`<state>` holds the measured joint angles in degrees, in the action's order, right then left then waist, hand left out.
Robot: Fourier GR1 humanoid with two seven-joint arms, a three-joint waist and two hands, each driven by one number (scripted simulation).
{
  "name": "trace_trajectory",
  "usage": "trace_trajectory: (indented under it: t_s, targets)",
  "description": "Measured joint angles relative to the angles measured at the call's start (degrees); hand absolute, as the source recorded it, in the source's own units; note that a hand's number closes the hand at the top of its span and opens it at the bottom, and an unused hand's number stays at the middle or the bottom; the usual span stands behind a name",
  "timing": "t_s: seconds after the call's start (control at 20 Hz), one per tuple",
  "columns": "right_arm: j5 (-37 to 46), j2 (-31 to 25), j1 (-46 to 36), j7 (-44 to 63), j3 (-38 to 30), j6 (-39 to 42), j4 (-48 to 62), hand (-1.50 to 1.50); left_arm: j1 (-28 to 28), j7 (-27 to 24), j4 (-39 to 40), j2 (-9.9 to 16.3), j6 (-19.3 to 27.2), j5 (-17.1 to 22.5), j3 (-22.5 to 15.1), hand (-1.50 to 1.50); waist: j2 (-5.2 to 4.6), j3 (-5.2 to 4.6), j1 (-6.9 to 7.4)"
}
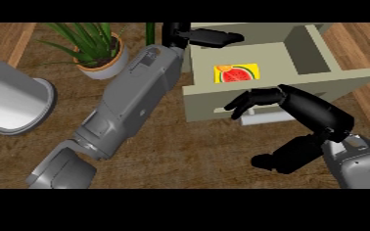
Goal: Pick up the cup, place it into the drawer and close the drawer
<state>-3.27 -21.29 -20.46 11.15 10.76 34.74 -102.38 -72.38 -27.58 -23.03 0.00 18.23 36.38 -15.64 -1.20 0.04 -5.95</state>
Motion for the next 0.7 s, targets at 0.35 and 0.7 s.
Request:
trace_trajectory:
  t_s: [0.35,0.7]
  targets:
    - [18.25,0.08,3.83,-7.32,5.5,-6.92,8.72,-1.5,2.93,-3.17,-0.71,0.1,-2.64,1.67,1.81,-1.5,0.46,0.02,4.45]
    - [29.64,2.78,-0.56,-16.61,9.83,-13.13,30.16,1.5,8.1,-4.29,-4.95,1.61,-4.64,1.8,2.23,-1.5,0.73,0.05,7.8]
